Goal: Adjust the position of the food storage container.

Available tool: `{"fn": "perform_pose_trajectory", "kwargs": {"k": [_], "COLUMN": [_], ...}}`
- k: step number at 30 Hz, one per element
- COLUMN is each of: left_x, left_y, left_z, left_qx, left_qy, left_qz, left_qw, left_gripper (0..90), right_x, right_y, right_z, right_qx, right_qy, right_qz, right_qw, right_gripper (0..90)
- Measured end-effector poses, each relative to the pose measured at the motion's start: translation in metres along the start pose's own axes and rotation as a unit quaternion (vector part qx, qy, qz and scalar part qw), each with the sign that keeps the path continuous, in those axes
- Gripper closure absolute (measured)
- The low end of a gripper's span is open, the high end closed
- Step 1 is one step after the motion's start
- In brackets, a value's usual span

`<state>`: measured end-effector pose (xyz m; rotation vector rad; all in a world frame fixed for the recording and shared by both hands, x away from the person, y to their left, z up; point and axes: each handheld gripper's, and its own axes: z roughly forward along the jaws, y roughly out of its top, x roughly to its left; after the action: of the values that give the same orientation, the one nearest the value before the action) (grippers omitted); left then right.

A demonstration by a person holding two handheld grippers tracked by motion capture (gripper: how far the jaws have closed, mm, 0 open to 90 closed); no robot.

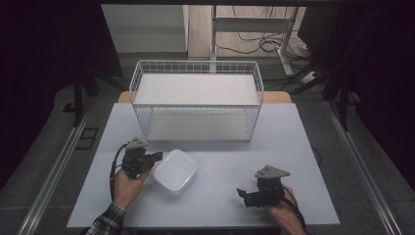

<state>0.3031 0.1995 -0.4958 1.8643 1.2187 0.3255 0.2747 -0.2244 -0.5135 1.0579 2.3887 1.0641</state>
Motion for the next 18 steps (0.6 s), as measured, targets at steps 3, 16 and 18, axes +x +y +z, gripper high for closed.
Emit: {"fn": "perform_pose_trajectory", "kwargs": {"k": [3,16,18], "left_x": [0.000,-0.014,-0.017], "left_y": [-0.004,-0.059,-0.063], "left_z": [-0.011,-0.041,-0.040], "left_qx": [-0.006,0.028,0.040], "left_qy": [0.010,-0.002,-0.002], "left_qz": [0.003,-0.016,-0.012], "left_qw": [0.9999,0.9995,0.9991], "left_gripper": [89.9,89.9,89.9], "right_x": [0.000,0.021,0.026], "right_y": [0.001,0.052,0.065], "right_z": [0.001,0.028,0.041], "right_qx": [-0.001,0.021,0.020], "right_qy": [0.003,0.099,0.095], "right_qz": [0.009,-0.010,-0.029], "right_qw": [1.0000,0.9948,0.9948], "right_gripper": [0.2,78.6,88.5]}}
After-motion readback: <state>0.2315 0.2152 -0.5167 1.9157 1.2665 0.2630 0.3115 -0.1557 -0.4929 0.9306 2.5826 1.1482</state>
